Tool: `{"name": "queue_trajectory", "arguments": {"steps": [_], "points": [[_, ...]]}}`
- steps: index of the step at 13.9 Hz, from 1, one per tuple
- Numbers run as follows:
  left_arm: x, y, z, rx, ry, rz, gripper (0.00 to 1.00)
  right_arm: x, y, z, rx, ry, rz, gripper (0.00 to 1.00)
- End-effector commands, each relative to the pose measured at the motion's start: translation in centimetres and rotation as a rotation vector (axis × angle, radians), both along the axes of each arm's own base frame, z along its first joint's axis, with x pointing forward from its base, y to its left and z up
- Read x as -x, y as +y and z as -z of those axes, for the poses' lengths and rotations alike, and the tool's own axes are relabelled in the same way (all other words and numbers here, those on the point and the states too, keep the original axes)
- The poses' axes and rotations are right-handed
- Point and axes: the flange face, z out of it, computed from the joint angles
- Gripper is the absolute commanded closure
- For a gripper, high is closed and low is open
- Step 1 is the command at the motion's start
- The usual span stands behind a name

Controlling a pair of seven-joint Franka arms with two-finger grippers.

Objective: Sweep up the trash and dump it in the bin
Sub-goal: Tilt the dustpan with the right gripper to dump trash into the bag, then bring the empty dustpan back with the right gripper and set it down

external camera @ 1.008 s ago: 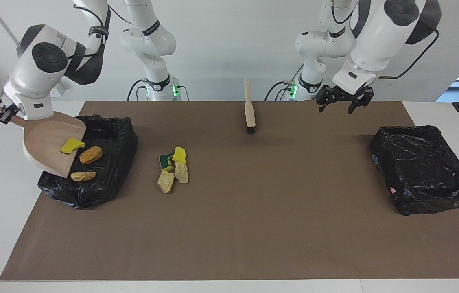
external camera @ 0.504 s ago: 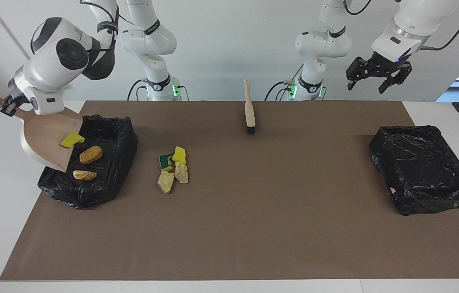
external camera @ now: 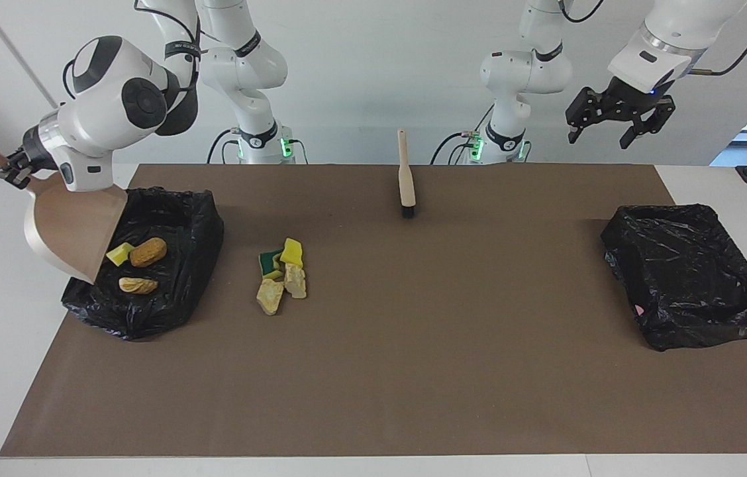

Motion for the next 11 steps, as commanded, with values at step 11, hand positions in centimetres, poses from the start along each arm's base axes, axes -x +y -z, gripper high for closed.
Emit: {"name": "queue_trajectory", "arguments": {"steps": [11], "points": [[0.0, 1.3, -0.6, -0.013, -0.016, -0.022, 0.0, 1.9, 13.0, -4.2, -0.454, -0.419, 0.491, 1.0]]}}
